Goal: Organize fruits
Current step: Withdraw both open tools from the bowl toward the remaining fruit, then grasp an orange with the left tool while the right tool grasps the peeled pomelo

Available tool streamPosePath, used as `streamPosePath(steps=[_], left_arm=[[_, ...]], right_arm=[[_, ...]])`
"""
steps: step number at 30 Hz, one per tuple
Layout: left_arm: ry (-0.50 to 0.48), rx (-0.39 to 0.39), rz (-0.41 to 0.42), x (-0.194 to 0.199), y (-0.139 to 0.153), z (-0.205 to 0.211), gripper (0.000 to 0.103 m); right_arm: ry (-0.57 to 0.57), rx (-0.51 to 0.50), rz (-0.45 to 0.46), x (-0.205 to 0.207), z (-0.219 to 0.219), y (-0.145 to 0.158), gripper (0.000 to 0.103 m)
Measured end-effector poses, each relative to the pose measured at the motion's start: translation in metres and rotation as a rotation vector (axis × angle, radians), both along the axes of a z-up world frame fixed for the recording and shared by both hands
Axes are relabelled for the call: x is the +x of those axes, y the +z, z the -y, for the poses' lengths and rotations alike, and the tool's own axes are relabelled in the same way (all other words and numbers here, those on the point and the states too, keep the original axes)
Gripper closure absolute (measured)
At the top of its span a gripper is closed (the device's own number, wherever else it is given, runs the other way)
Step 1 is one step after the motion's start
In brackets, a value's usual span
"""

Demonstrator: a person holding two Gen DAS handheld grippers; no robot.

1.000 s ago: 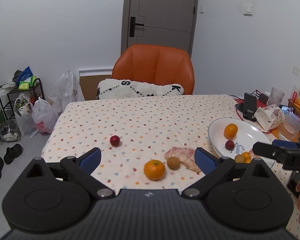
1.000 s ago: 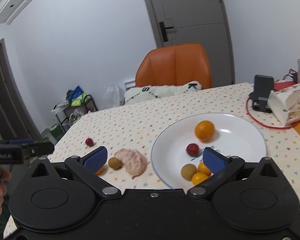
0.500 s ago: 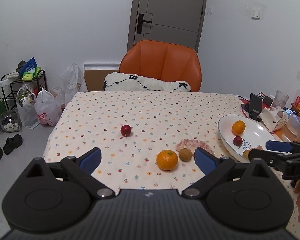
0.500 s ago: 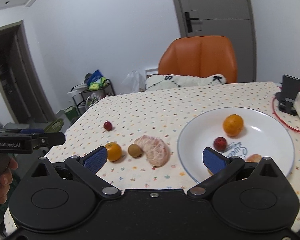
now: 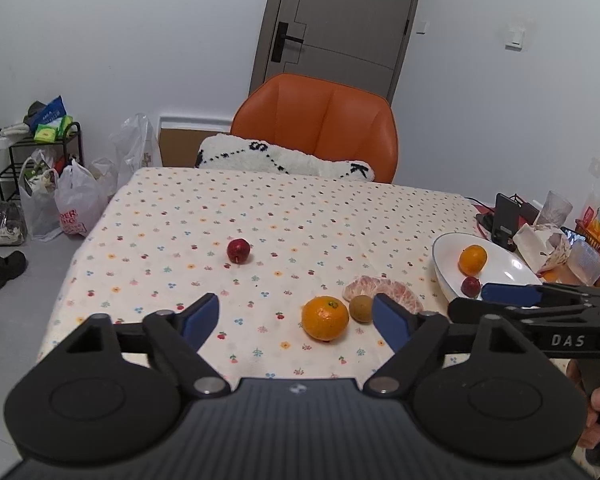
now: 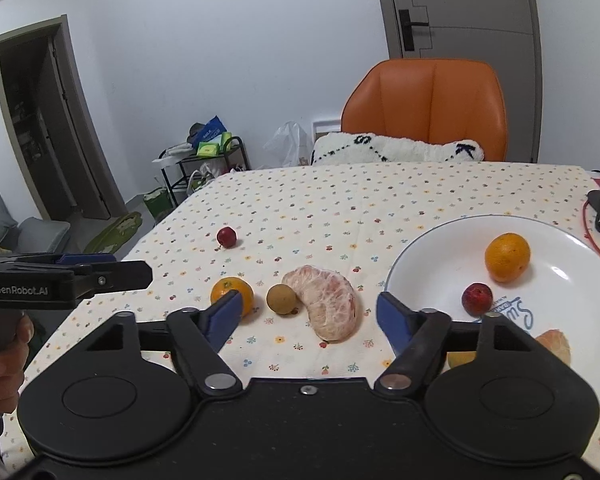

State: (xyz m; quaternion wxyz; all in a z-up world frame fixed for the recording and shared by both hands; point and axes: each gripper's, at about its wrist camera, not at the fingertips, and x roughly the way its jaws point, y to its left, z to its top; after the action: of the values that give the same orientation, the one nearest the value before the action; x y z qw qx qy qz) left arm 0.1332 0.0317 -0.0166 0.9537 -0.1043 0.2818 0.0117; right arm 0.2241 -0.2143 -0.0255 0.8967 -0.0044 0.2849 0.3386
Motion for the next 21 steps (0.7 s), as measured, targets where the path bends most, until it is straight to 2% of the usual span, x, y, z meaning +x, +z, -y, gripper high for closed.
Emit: streamPosePath(steps=[6,14,21], left_arm=[[-0.003,-0.018,-0.03,0.014,-0.012,-0.001,0.037],[-0.029,-0.036,-0.054,0.032,-0.026,0.004,0.046],[-0.053,-0.048,-0.029,0.04,-0.031,0.009,0.052]], right_arm=[[0.012,-0.024,-0.009,0.01,-0.01,-0.007,0.039],[0.022,-0.08,0.008,0.02,-0.025,-0.015,0.04],[0.028,-0.13,0.037,0.02,-0.035,-0.019,0.045]])
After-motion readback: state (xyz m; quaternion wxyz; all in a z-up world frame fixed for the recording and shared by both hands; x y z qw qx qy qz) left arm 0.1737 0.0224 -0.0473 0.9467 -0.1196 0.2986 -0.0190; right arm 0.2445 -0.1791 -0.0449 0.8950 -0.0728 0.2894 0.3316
